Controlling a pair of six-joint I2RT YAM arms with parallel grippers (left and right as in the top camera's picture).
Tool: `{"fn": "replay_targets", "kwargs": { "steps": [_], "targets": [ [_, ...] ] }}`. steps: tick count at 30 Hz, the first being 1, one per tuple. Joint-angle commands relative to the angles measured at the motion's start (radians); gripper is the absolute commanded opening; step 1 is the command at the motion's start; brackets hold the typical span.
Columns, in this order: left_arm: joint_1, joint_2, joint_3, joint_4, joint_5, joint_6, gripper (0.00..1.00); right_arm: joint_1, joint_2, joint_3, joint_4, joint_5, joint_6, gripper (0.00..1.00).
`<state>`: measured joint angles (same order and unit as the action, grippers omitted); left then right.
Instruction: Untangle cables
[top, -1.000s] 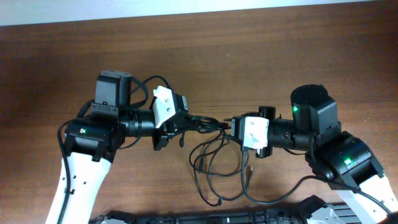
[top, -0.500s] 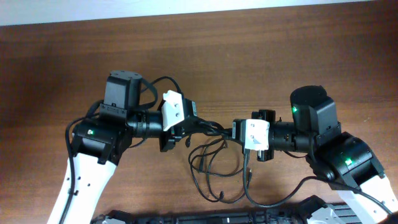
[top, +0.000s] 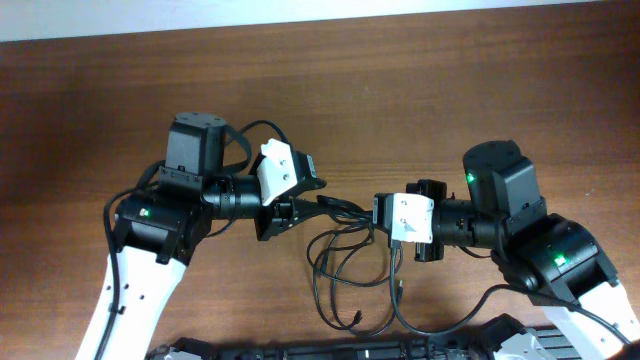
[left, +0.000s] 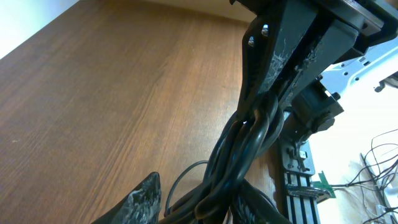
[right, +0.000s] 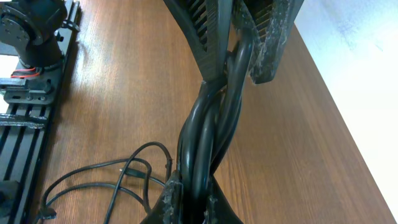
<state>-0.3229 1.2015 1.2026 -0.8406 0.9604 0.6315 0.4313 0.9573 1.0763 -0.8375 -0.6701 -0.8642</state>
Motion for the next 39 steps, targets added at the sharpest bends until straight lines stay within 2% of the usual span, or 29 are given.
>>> {"fn": "replay_targets", "kwargs": {
  "steps": [1,4,5,6,15,17,18,23,26,31,34,36,39],
  "targets": [
    [0.005,-0.013,0.008,0.002,-0.007,-0.010,0.34,0.007,-0.017,0.007,0.011,-0.006,0.005,0.04],
    [0.005,-0.013,0.008,0.002,-0.007,-0.011,0.18,0.007,-0.032,0.007,0.031,-0.007,0.005,0.04],
    [0.005,-0.013,0.008,0.002,-0.007,-0.011,0.05,0.007,-0.039,0.007,0.040,-0.008,0.005,0.04],
    [0.005,-0.013,0.008,0.002,-0.008,-0.011,0.00,0.007,-0.047,0.007,0.047,-0.010,0.005,0.04],
    [0.007,-0.013,0.008,0.032,-0.041,-0.012,0.00,0.007,-0.071,0.007,0.048,-0.011,0.008,0.04],
    [0.020,-0.013,0.008,0.045,-0.055,-0.044,0.00,0.007,-0.071,0.007,0.048,-0.011,0.008,0.04],
    [0.031,-0.013,0.008,0.062,-0.096,-0.093,0.00,0.007,-0.071,0.007,0.048,-0.011,0.008,0.04],
    [0.114,-0.013,0.008,0.149,-0.442,-0.530,0.00,0.007,-0.071,0.007,0.049,-0.019,0.009,0.04],
    [0.148,-0.013,0.008,0.159,-0.457,-0.594,0.00,0.007,-0.071,0.007,0.055,-0.042,0.008,0.04],
    [0.152,-0.013,0.008,0.159,-0.467,-0.595,0.00,0.007,-0.071,0.007,0.083,-0.044,0.008,0.04],
    [0.163,-0.013,0.008,0.158,-0.555,-0.676,0.00,0.007,-0.071,0.007,0.096,-0.044,0.009,0.04],
    [0.185,-0.013,0.008,0.159,-0.611,-0.744,0.00,0.007,-0.071,0.007,0.125,-0.043,0.060,0.04],
    [0.220,-0.013,0.008,0.171,-0.614,-0.820,0.00,0.007,-0.071,0.007,0.188,-0.031,0.169,0.04]
  ]
}}
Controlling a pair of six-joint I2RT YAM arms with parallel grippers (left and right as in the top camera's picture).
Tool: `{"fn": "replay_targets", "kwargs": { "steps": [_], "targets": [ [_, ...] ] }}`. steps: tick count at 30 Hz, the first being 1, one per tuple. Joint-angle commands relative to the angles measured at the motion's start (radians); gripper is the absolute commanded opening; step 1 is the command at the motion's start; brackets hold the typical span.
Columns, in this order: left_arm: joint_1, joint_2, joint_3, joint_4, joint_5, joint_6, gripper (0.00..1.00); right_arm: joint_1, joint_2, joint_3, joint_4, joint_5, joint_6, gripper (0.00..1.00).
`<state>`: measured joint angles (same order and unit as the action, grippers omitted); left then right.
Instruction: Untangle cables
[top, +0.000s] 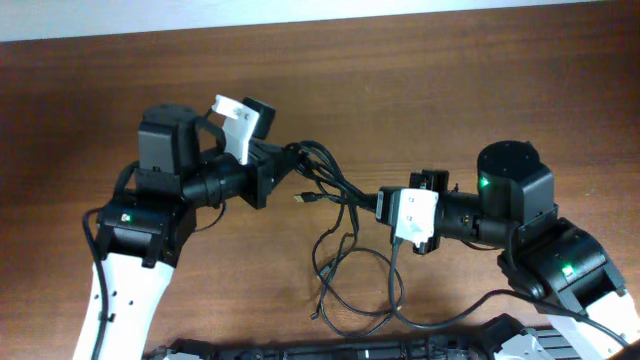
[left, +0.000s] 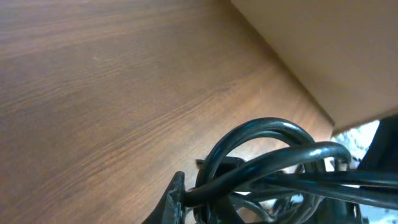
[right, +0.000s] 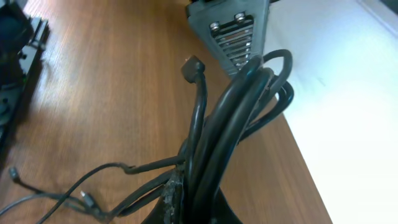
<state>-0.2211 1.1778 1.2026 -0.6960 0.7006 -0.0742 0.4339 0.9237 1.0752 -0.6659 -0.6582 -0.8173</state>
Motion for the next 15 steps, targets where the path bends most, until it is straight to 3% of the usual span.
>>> {"fn": "replay_targets", "kwargs": {
  "steps": [1,7,13,15],
  "targets": [
    [0.127,0.011,0.008,0.031,-0.354,-0.132,0.00,0.004,-0.037,0.008,0.041,-0.043,0.153,0.04],
    [0.152,0.011,0.008,0.074,-0.354,-0.225,0.00,0.004,-0.037,0.008,0.225,0.080,0.494,0.04],
    [0.152,0.011,0.008,0.098,-0.353,-0.228,0.00,0.004,-0.037,0.008,0.244,0.311,0.695,0.04],
    [0.152,0.011,0.008,0.100,-0.350,-0.214,0.00,0.004,-0.035,0.008,0.244,0.421,0.825,0.06]
  ]
}}
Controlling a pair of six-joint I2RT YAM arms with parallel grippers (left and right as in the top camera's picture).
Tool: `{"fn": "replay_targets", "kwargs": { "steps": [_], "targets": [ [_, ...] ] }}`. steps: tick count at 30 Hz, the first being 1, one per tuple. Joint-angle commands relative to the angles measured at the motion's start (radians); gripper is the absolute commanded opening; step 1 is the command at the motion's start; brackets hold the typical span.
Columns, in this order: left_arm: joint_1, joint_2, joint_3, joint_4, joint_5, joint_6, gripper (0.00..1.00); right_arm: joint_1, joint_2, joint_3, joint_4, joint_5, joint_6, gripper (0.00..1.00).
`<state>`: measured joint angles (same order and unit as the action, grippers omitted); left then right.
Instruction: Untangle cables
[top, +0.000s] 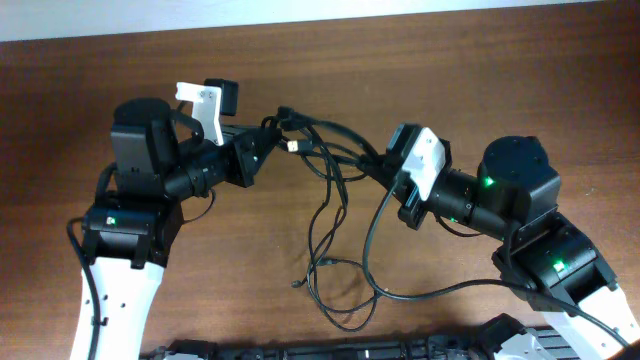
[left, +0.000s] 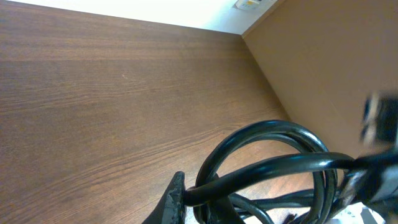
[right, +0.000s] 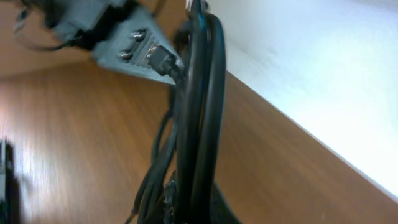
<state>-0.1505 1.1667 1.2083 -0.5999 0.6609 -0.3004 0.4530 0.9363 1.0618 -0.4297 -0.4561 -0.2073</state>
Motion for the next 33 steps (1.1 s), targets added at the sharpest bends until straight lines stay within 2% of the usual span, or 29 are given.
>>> {"fn": "replay_targets", "kwargs": {
  "steps": [1,2,4,8,9,10,13,15,21,24,29,33],
  "targets": [
    [0.082,0.022,0.003,0.007,-0.307,0.031,0.00,-0.015,-0.046,0.021,0.007,0.262,0.272,0.09],
    [0.082,0.022,0.003,0.011,-0.301,0.059,0.00,-0.015,-0.042,0.021,0.007,0.303,0.328,0.14],
    [0.082,0.022,0.003,0.013,-0.289,0.071,0.00,-0.015,-0.033,0.021,0.009,0.346,0.398,0.17],
    [0.082,0.022,0.003,0.013,-0.283,0.071,0.00,-0.015,-0.011,0.021,0.012,0.348,0.408,0.18],
    [0.082,0.022,0.003,0.014,-0.283,0.071,0.00,-0.015,-0.006,0.021,0.012,0.348,0.407,0.22],
    [0.082,0.022,0.003,0.016,-0.283,0.071,0.00,-0.015,0.000,0.021,0.014,0.348,0.407,0.35],
    [0.082,0.022,0.003,0.019,-0.269,0.077,0.00,-0.015,0.009,0.021,0.007,0.348,0.405,0.59],
    [0.082,0.022,0.003,0.027,-0.224,0.118,0.00,-0.015,0.009,0.021,0.006,0.348,0.396,0.65],
    [0.081,0.022,0.003,0.093,0.153,0.386,0.00,-0.015,0.009,0.021,0.004,0.304,0.396,0.92],
    [0.081,0.022,0.003,0.121,0.285,0.456,0.00,-0.015,0.009,0.021,0.003,0.249,0.392,0.98],
    [0.081,0.022,0.003,0.208,0.417,0.460,0.00,-0.014,0.029,0.021,0.003,0.010,0.186,0.99],
    [0.080,0.022,0.003,0.304,0.558,0.460,0.00,-0.015,0.082,0.021,0.005,-0.090,0.125,0.98]
  ]
}}
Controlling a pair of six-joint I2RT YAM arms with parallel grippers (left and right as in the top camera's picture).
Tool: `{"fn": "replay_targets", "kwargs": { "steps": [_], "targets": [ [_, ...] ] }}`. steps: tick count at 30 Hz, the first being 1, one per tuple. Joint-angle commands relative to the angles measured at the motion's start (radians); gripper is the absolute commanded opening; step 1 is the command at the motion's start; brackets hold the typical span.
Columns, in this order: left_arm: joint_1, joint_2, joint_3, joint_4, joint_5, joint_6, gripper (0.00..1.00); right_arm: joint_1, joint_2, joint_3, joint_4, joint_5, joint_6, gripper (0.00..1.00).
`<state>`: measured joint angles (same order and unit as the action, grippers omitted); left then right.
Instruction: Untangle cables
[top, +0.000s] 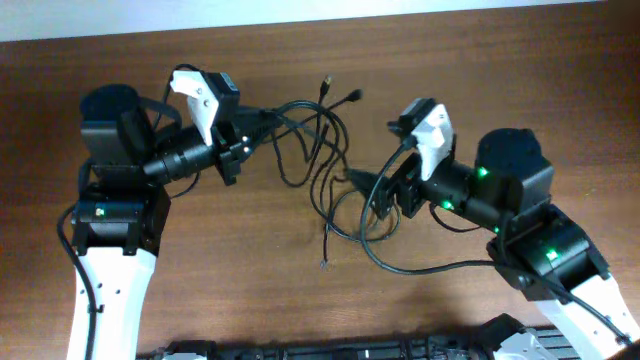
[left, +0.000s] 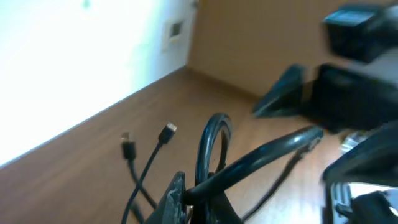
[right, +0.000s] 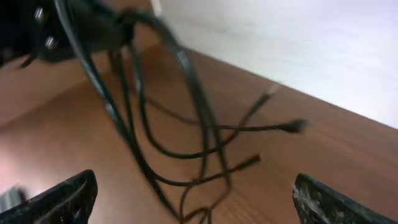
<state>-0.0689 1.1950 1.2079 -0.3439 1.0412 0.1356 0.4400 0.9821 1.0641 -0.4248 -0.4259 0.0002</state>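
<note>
A tangle of black cables (top: 330, 170) hangs and lies over the middle of the brown table (top: 520, 70). My left gripper (top: 240, 140) is shut on a thick loop of the cables (left: 273, 149), pinched at its fingertips (left: 177, 193). Two plug ends (top: 340, 88) stick out toward the back edge. My right gripper (top: 368, 195) stands wide open just right of the tangle. In the right wrist view its fingers (right: 71, 196) sit far apart, and the cables (right: 199, 106) hang ahead of them, not between them. A long strand (top: 440, 268) trails under the right arm.
A black rail (top: 350, 350) runs along the table's front edge. The white wall (top: 300, 12) lies beyond the back edge. Bare wood (top: 250, 280) shows at the front between the arms.
My right gripper has let go of the cables and now stands wide open, lower and nearer the front. The left gripper, still shut on them, has shifted left. The tangle has spread looser.
Both grippers were shut close together on a twisted bundle at mid-table. Then they stood farther apart, the left toward the back left. Then both held the cables raised near the back. Now only the left holds them and the right is open.
</note>
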Motion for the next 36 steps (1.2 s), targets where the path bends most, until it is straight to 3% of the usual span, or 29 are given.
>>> {"fn": "replay_targets", "kwargs": {
  "steps": [1,8,10,13,15,19,20,21,22,23,25,26,36],
  "targets": [
    [-0.003,-0.006,0.003,0.058,0.193,0.024,0.00,-0.002,0.048,0.019,0.001,-0.119,-0.083,0.99],
    [-0.061,-0.006,0.003,0.063,0.224,0.024,0.00,-0.002,0.109,0.019,0.065,-0.114,-0.083,0.93],
    [-0.076,-0.006,0.003,0.063,0.223,0.024,0.00,-0.002,0.114,0.019,0.079,-0.101,-0.082,0.71],
    [-0.079,-0.006,0.003,0.063,0.214,0.043,0.00,-0.002,0.114,0.019,0.086,-0.097,-0.083,0.23],
    [-0.079,-0.006,0.003,0.063,0.149,0.042,0.00,-0.002,0.114,0.019,0.081,-0.098,-0.082,0.04],
    [-0.079,-0.006,0.003,0.027,-0.084,0.034,0.00,-0.002,0.114,0.019,0.063,-0.098,-0.082,0.04],
    [-0.079,-0.006,0.003,0.003,-0.155,0.034,0.06,-0.002,0.113,0.019,0.063,-0.098,-0.082,0.04],
    [-0.079,-0.006,0.003,-0.020,-0.211,0.033,0.25,-0.002,0.111,0.019,0.064,-0.097,-0.082,0.04],
    [-0.079,-0.006,0.003,-0.069,-0.336,-0.017,0.36,-0.004,0.103,0.019,0.074,-0.090,-0.083,0.04],
    [-0.079,-0.006,0.003,-0.091,-0.387,-0.044,0.40,-0.005,0.098,0.019,0.084,-0.081,-0.083,0.04],
    [-0.079,-0.006,0.003,-0.134,-0.459,-0.081,0.64,-0.012,0.087,0.019,0.106,-0.059,-0.083,0.04],
    [-0.079,-0.006,0.003,-0.149,-0.471,-0.084,0.99,-0.019,0.081,0.019,0.120,-0.052,-0.083,0.04],
    [-0.079,-0.006,0.003,-0.230,-0.470,-0.083,0.99,-0.151,0.040,0.019,0.336,-0.034,-0.082,0.07]
  ]
}}
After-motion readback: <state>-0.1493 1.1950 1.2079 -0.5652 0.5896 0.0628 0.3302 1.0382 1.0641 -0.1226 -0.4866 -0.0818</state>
